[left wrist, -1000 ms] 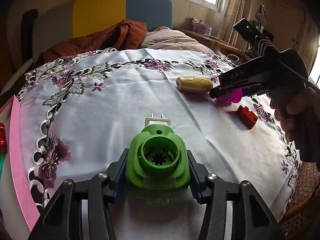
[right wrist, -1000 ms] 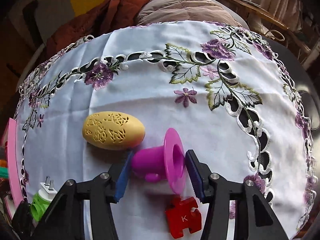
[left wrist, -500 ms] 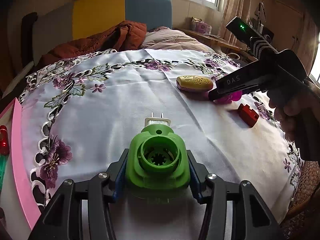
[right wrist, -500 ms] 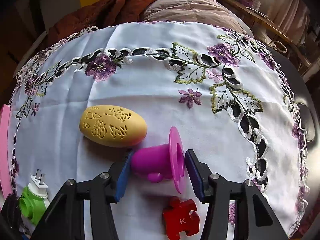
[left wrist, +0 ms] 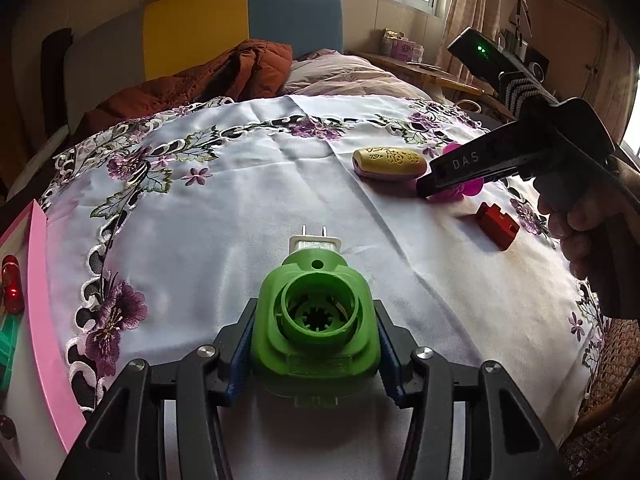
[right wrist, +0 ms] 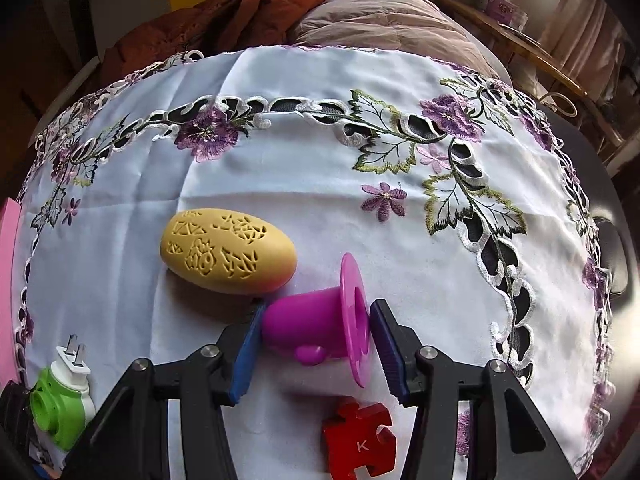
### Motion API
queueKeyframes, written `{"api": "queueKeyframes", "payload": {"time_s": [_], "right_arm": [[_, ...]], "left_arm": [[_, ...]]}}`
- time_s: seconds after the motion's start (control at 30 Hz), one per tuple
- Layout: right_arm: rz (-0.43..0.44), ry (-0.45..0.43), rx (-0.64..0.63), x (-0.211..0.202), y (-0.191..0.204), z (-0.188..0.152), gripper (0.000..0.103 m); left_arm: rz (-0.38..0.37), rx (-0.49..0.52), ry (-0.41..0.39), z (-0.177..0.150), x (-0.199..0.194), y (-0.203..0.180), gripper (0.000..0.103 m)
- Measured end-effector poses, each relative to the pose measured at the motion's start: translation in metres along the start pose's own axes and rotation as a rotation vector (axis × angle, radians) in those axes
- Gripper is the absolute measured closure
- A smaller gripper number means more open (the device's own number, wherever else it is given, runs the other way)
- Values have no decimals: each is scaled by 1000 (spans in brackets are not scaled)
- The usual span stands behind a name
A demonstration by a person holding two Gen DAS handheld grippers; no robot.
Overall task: Organize rigid objects
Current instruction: 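Grasp the pink funnel with the right gripper while the left gripper holds the green piece, then carry the green bottle-shaped piece into the tray and open the left gripper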
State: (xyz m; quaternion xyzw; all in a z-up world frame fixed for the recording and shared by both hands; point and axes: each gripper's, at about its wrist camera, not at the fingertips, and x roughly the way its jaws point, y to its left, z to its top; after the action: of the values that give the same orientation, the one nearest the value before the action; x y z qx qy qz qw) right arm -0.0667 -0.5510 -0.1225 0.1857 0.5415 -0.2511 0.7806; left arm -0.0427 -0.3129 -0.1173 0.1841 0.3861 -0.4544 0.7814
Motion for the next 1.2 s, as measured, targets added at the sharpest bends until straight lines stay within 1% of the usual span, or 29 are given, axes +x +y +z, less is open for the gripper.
{"api": "queueKeyframes", "payload": {"time_s": [0.07,0.17,0.23,0.33,0.43,0.6,0.9,1.03,1.2], "right_arm": [[-10,-10,-20,0,2,0,50],[-3,-17,-23,1,2,-1,50],[9,-17,-13,2,-1,0,50],[0,-19,-21,2,0,0,50],[-1,-20,-20,2,1,0,50],[-1,-23,-19,1,1,-1,50],[-24,-36,-39,0,5,-3,50],[-20,-44,-47,-1,5,-5,50],[-32,-50,-62,-2,8,-6,50]], "left_arm": [[-5,-14,12,0,-3,2,50],[-23,-66,19,1,-11,8,50],[-23,-82,-5,3,-21,12,50],[-12,-101,-49,8,-44,17,50],[5,-127,-75,12,-63,26,50],[47,-185,-96,9,-89,46,50],[170,-256,-157,-6,-135,85,50],[214,-310,-162,-16,-149,108,50],[262,-367,-150,-33,-157,133,50]]}}
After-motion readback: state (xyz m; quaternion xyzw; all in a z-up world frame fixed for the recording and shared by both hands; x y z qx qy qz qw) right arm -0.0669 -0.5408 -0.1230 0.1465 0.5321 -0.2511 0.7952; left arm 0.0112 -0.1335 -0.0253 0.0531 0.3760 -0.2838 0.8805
